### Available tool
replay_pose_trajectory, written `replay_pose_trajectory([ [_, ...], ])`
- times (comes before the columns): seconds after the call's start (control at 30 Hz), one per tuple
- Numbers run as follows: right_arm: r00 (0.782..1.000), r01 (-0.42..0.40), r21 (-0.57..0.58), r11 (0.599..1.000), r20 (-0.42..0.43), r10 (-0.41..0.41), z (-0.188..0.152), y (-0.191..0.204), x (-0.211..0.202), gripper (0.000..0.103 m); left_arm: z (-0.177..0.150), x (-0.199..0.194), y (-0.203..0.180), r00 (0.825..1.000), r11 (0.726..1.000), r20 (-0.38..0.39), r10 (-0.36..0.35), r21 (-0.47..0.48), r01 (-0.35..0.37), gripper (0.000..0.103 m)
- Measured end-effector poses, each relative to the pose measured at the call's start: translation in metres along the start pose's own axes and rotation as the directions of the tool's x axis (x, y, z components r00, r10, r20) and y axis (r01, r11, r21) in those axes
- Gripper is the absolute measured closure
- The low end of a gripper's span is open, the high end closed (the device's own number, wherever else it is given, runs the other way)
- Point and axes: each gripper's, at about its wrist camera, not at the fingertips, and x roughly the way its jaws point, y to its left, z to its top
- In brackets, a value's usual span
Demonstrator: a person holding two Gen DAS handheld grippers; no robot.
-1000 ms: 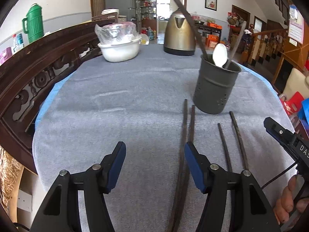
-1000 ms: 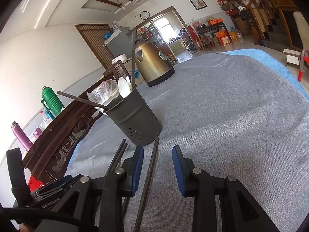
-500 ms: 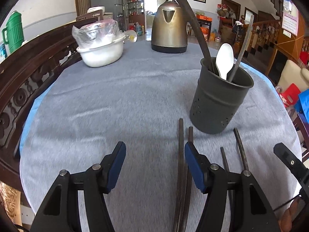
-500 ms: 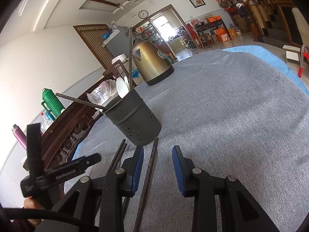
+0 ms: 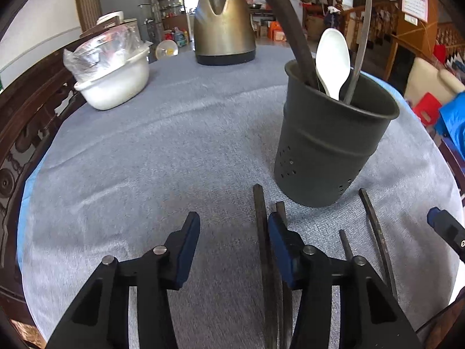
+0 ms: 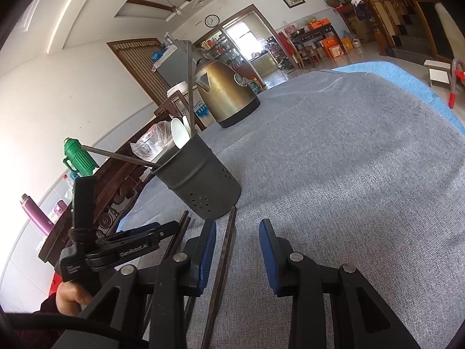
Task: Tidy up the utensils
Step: 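Close the left gripper on a dark chopstick while the right gripper grasps another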
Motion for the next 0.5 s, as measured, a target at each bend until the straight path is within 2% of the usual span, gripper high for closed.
replay_pose_trajectory([
  [0.23,1.0,0.003,0.004,1.0,-0.007,-0.003,0.0,0.0,0.001,0.069,0.009,0.01,-0.001,1.0,1.0,-0.023,-0.015,0.001,0.015,0.056],
  [0.33,1.0,0.003,0.007,1.0,-0.007,-0.003,0.0,0.0,0.002,0.069,0.011,0.012,-0.005,0.999,1.0,-0.029,-0.014,0.016,0.014,0.067],
  [0.4,1.0,0.004,0.009,1.0,-0.009,-0.004,0.0,0.0,0.002,0.069,0.012,0.014,-0.009,0.999,0.999,-0.035,-0.015,0.028,0.016,0.079],
  [0.5,1.0,0.006,0.012,1.0,-0.01,-0.005,0.0,-0.001,0.003,0.069,0.012,0.015,-0.013,0.999,0.999,-0.035,-0.017,0.041,0.018,0.09],
])
